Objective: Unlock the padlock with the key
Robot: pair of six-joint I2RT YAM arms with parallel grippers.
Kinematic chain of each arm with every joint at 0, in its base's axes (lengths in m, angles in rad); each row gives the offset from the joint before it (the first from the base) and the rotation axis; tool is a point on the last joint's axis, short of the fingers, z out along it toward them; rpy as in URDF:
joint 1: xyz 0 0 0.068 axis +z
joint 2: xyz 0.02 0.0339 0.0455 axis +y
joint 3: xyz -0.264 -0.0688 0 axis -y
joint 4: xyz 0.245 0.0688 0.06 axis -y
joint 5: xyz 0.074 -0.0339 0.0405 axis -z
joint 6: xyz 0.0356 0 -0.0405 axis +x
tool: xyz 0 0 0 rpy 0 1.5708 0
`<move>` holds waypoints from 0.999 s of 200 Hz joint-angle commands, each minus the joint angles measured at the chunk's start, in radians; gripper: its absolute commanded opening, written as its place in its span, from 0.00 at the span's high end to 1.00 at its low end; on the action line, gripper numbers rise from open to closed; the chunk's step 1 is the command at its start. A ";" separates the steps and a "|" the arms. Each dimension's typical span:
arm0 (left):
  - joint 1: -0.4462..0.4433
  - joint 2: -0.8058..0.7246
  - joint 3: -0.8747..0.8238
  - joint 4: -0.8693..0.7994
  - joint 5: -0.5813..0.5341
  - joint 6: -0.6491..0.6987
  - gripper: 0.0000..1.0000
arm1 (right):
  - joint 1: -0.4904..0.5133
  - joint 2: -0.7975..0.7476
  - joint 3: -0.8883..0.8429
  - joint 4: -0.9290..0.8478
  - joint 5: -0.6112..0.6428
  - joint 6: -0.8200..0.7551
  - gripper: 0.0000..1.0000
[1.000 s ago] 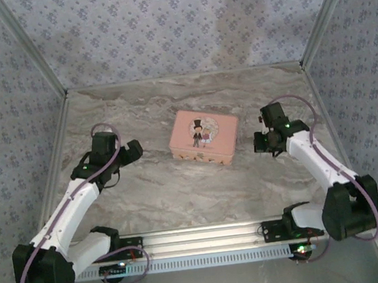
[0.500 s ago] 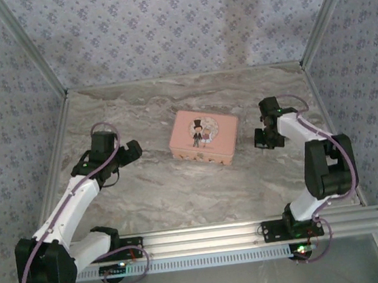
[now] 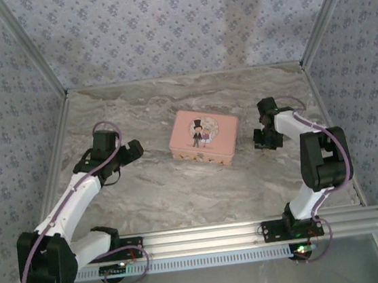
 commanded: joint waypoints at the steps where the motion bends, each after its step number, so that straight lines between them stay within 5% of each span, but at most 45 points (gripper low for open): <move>1: 0.009 0.010 0.022 0.007 0.010 0.000 0.02 | -0.006 -0.080 0.037 -0.054 0.017 0.009 0.63; 32: 0.019 0.033 0.057 -0.019 -0.001 0.008 0.02 | -0.006 -0.234 0.021 -0.065 0.050 0.026 0.49; 34: 0.021 0.035 0.059 -0.020 -0.002 0.010 0.02 | -0.006 -0.243 0.019 -0.061 0.052 0.028 0.38; 37: 0.022 0.037 0.064 -0.022 -0.003 0.012 0.02 | -0.006 -0.259 0.014 -0.056 0.054 0.029 0.06; 41: 0.022 0.041 0.070 -0.025 -0.005 0.016 0.02 | -0.005 -0.279 0.007 -0.045 0.061 0.027 0.00; 67: 0.028 0.065 0.115 -0.040 -0.078 0.076 0.02 | -0.003 -0.373 -0.047 0.047 0.126 0.016 0.00; 89: 0.059 0.047 0.098 0.033 -0.150 0.168 0.02 | 0.026 -0.414 -0.098 0.149 0.328 0.042 0.00; 125: 0.172 0.031 0.002 0.188 -0.289 0.344 0.02 | 0.082 -0.513 -0.364 0.598 0.474 -0.153 0.00; 156: 0.289 0.109 -0.104 0.384 -0.236 0.345 0.02 | 0.081 -0.478 -0.521 0.909 0.547 -0.253 0.00; 200: 0.295 0.270 -0.239 0.800 -0.220 0.368 0.02 | 0.039 -0.356 -0.654 1.280 0.508 -0.277 0.00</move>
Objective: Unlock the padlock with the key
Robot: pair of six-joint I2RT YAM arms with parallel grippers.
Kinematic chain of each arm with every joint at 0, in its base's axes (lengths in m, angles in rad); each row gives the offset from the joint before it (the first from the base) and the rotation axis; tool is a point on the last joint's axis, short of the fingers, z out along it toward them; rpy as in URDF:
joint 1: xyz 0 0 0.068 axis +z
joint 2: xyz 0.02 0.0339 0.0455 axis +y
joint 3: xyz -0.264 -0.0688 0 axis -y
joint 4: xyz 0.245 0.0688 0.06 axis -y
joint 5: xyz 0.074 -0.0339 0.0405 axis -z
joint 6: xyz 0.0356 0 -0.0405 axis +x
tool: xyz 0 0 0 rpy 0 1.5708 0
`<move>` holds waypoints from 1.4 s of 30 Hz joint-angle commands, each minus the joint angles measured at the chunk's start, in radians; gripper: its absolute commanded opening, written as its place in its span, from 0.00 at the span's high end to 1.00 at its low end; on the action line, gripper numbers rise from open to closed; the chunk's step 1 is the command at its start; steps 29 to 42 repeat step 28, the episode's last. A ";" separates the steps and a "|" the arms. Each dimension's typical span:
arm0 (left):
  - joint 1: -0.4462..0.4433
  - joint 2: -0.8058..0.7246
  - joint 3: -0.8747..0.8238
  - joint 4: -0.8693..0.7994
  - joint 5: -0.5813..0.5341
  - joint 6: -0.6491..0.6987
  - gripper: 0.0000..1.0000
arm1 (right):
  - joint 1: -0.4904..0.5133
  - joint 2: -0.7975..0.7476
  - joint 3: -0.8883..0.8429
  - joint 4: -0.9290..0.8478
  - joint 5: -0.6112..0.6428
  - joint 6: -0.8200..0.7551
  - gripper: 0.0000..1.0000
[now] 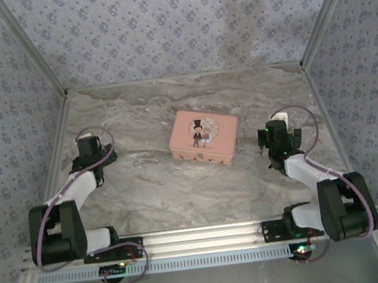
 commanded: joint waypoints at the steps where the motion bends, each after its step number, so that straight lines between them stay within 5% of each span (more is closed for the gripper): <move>1: 0.001 0.056 -0.047 0.317 0.008 0.041 0.02 | -0.019 0.054 -0.065 0.326 0.005 -0.045 0.00; 10: -0.005 0.094 -0.082 0.524 0.172 0.181 0.02 | -0.065 0.223 -0.153 0.689 -0.189 -0.115 0.00; 12: -0.004 0.140 -0.161 0.732 0.206 0.205 0.02 | -0.116 0.227 -0.149 0.666 -0.304 -0.086 0.00; 14: -0.015 0.247 -0.213 0.947 0.149 0.202 0.02 | -0.126 0.311 -0.145 0.771 -0.283 -0.086 0.00; 16: -0.032 0.218 -0.158 0.765 0.058 0.187 0.02 | -0.136 0.266 -0.055 0.512 -0.267 -0.005 0.00; 17: -0.059 0.243 -0.187 0.885 -0.013 0.201 0.02 | -0.141 0.282 -0.085 0.621 -0.279 -0.052 0.00; 18: -0.073 0.216 -0.177 0.828 -0.036 0.203 0.02 | -0.129 0.277 -0.091 0.623 -0.274 -0.065 0.00; 25: -0.090 0.220 -0.183 0.832 -0.053 0.216 0.02 | -0.172 0.277 -0.050 0.532 -0.385 -0.051 0.00; 42: -0.078 0.221 -0.178 0.826 -0.026 0.211 0.02 | -0.165 0.277 -0.056 0.548 -0.376 -0.056 0.00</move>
